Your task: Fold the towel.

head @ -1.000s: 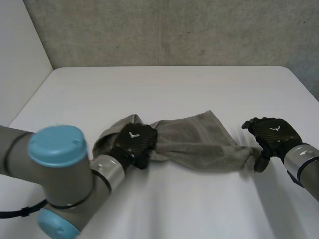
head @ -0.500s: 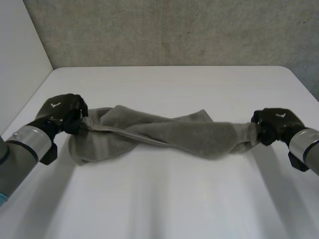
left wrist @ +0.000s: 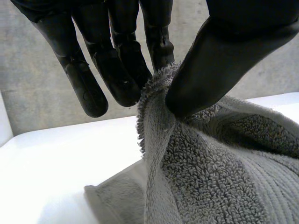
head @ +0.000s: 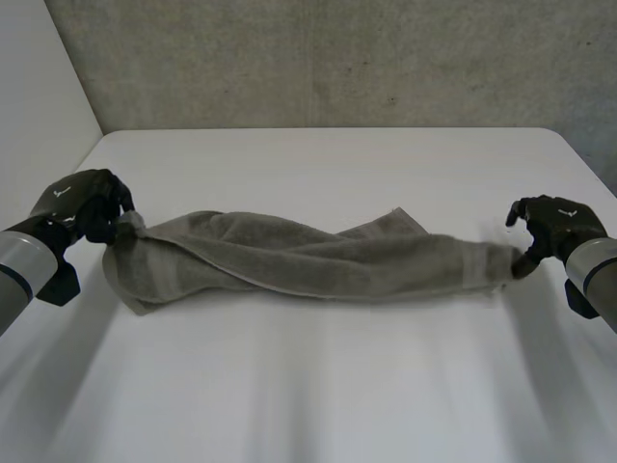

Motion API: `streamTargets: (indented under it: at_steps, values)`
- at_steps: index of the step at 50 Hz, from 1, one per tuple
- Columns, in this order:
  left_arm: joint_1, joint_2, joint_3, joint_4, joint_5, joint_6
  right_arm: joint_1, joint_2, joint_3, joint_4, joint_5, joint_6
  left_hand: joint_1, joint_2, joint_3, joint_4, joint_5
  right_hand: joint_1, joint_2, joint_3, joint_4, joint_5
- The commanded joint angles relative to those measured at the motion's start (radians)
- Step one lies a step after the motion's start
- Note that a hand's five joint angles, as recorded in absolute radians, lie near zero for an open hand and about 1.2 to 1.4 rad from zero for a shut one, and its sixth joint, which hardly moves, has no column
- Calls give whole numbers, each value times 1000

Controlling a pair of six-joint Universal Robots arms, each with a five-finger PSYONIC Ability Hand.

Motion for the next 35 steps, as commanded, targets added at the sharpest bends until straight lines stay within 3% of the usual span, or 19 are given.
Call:
streamTargets:
  at_steps: [1,10,13,15,17,26,35]
  values:
    - [39,-9,0,10,1,0,-2,94,-61,99,-5,-120,103,67,59,33,118,-253,-247,-267,-267,-238]
    - [54,-38,-1,14,-1,-1,-11,-15,11,122,-47,-185,103,67,59,33,118,-253,-247,-267,-267,-238]
    - [56,-46,-1,14,-1,-1,-12,-90,89,107,-125,-228,103,67,59,33,118,-253,-247,-267,-267,-238]
    - [56,-46,-3,14,-1,-1,-14,-158,166,90,-210,-301,103,67,59,33,118,-128,-123,-142,-142,-114]
    - [56,-46,-4,17,-1,-1,-8,-192,201,87,-234,-341,103,67,59,33,118,-90,-84,-104,-104,-75]
    - [54,-44,-17,42,-2,-1,-3,-314,347,99,-245,-614,103,67,59,33,118,168,174,154,154,183]
    - [50,-44,-23,42,-2,-1,-14,-351,391,104,-254,-694,103,67,59,33,118,251,257,237,237,265]
